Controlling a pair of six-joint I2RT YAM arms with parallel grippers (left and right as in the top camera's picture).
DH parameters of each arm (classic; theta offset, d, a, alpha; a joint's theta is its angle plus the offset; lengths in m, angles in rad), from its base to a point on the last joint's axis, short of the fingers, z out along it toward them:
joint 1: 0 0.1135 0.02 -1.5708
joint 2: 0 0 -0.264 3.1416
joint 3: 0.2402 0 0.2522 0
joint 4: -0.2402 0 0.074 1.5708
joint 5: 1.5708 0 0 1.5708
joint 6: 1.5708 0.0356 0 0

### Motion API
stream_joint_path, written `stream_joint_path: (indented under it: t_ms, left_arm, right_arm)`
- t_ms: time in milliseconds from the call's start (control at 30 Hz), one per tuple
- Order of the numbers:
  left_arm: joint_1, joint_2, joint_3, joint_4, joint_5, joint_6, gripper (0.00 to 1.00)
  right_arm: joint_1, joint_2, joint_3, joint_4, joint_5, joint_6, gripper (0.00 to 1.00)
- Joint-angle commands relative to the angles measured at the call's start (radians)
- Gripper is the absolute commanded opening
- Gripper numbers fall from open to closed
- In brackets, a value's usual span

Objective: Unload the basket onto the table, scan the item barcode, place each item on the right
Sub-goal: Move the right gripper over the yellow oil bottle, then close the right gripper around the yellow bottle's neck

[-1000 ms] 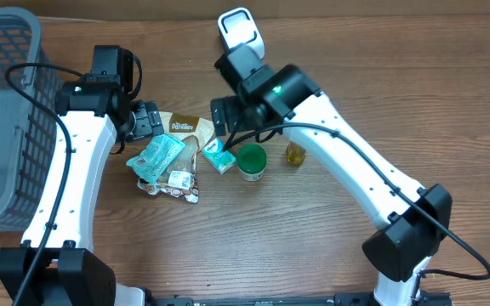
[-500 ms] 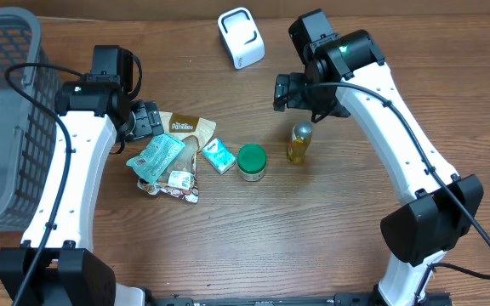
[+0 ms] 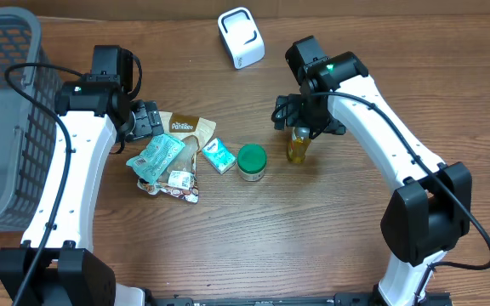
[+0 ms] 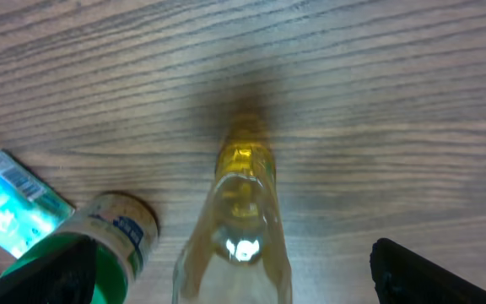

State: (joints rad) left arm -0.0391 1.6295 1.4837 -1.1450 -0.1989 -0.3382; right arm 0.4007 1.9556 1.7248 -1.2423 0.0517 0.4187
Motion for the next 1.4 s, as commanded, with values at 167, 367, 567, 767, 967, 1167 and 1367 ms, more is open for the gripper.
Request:
stream_joint_path:
  t_ms: [167,367,567,767,967,1167,1367]
  left_arm:
    - [-0.002,0.005,0.008,0.0,-0.003,-0.01,0.99]
    - [-0.002,0.005,0.008,0.0,-0.003,-0.01,0.99]
    - [-0.002,0.005,0.008,0.0,-0.003,-0.01,1.0]
    - [-0.002,0.005,0.008,0.0,-0.003,-0.01,1.0]
    - [-0.002,0.005,0.008,0.0,-0.003,-0.01,0.99]
    - [-0.002,0.005,0.008,0.0,-0.003,-0.01,0.99]
    - [-0.002,0.005,0.008,0.0,-0.003,-0.01,1.0]
  right_arm:
    - [-0.003,-0.014,-0.018,0.018,-0.002,0.0,1.0]
    - [-0.004,-0.014,-0.018,-0.002,-0.002,0.0,1.0]
    - [-0.004,-0.014,-0.018,-0.005,-0.002,0.0,1.0]
    - [-0.004,-0.014,-0.018,-0.027,-0.002,0.0,1.0]
    - [-0.004,-0.014,-0.018,-0.039,-0.002,0.0,1.0]
    - [-0.004,-0.014,-0.018,-0.032,-0.002,0.0,1.0]
    - [-0.004,-0.014,-0.018,-0.03,-0.002,0.0,1.0]
